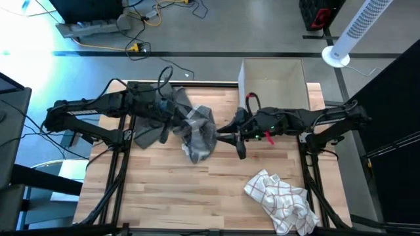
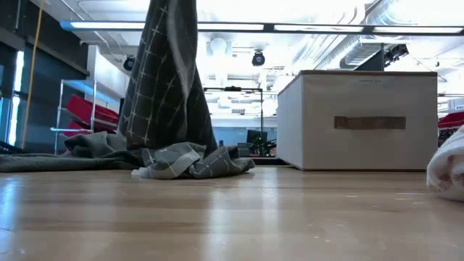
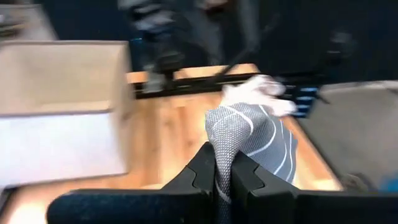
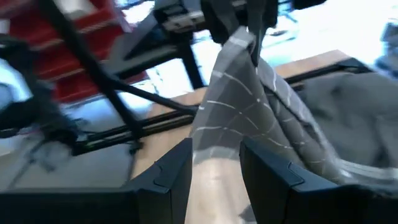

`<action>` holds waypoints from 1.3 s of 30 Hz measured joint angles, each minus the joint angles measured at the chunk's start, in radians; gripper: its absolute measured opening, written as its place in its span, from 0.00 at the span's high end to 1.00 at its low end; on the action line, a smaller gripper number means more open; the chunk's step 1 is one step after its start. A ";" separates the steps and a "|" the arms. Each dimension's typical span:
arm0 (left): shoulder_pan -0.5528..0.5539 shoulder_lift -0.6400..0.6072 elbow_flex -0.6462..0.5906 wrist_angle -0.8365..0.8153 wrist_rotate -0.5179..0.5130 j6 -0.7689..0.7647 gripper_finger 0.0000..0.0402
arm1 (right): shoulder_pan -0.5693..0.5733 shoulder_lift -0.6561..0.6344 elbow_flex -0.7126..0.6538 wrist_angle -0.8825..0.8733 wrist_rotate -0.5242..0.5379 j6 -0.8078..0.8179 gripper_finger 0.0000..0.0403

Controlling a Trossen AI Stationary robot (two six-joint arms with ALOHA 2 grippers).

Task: Fold towel
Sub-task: Fold the gray checkered towel

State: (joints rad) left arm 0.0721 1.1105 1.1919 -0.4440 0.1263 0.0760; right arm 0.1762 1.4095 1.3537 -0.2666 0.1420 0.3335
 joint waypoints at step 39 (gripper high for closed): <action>-0.001 0.002 0.000 -0.008 -0.031 -0.020 1.00 | 0.031 0.142 0.000 -0.020 0.090 -0.106 0.73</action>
State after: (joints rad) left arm 0.0715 1.1126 1.1919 -0.4519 0.0952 0.0559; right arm 0.2069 1.5513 1.3537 -0.2871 0.2318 0.2276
